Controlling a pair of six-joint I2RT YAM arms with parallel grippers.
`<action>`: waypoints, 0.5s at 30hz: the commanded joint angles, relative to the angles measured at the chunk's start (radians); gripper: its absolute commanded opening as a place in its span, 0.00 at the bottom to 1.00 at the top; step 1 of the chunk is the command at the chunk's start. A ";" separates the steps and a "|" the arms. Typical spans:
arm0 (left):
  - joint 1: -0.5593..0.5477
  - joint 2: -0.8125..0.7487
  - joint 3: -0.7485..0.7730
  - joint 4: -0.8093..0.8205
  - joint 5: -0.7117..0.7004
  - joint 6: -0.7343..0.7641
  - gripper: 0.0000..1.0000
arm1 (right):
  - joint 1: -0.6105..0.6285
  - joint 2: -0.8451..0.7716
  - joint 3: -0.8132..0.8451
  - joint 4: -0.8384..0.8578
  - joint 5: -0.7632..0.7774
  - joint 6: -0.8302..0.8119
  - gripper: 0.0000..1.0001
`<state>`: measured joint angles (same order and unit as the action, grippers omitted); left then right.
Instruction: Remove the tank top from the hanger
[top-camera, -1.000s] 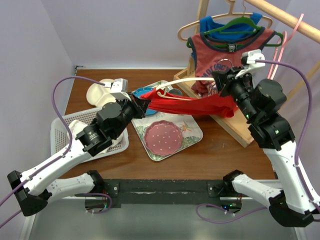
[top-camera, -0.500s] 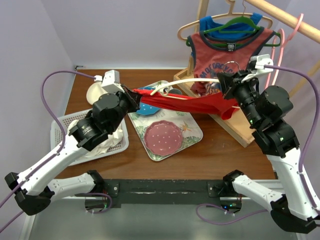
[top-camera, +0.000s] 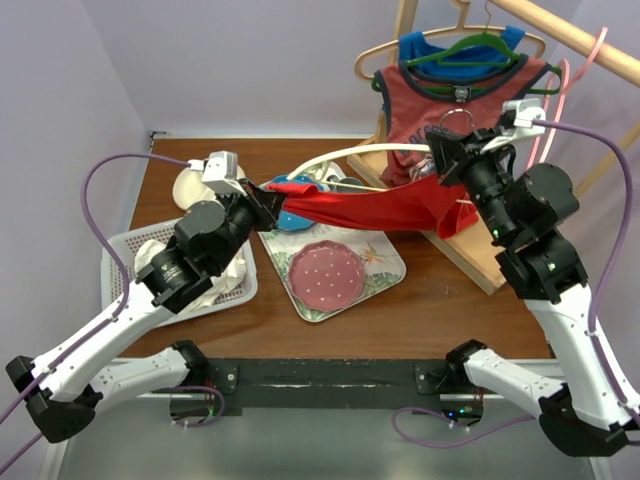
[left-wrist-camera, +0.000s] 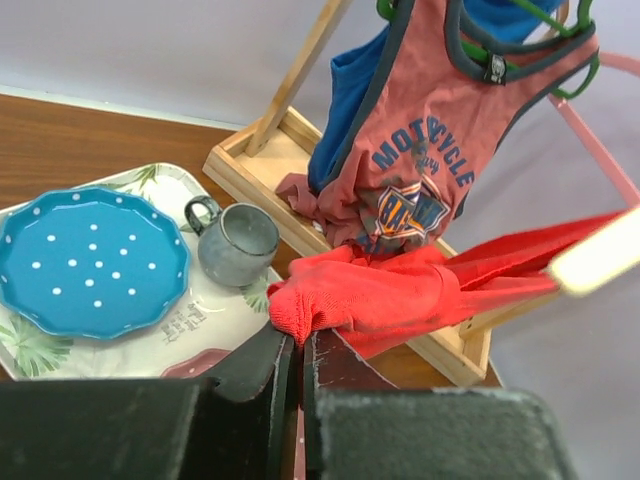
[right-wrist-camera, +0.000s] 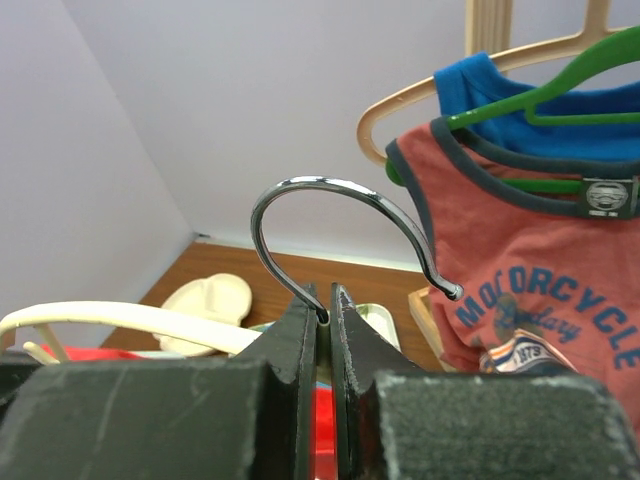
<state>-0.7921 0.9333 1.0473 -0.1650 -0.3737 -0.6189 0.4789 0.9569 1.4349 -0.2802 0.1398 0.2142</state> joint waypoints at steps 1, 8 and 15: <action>0.010 -0.030 -0.102 0.220 0.087 0.082 0.24 | 0.000 0.042 0.067 0.104 -0.014 0.054 0.00; 0.010 -0.064 -0.263 0.496 0.277 0.199 0.83 | 0.001 0.066 0.107 0.081 -0.017 0.047 0.00; 0.004 0.007 -0.475 0.985 0.567 0.377 1.00 | 0.001 0.085 0.128 0.088 -0.048 0.066 0.00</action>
<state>-0.7864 0.8993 0.6491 0.4576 0.0032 -0.3695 0.4786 1.0435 1.5013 -0.2775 0.1234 0.2543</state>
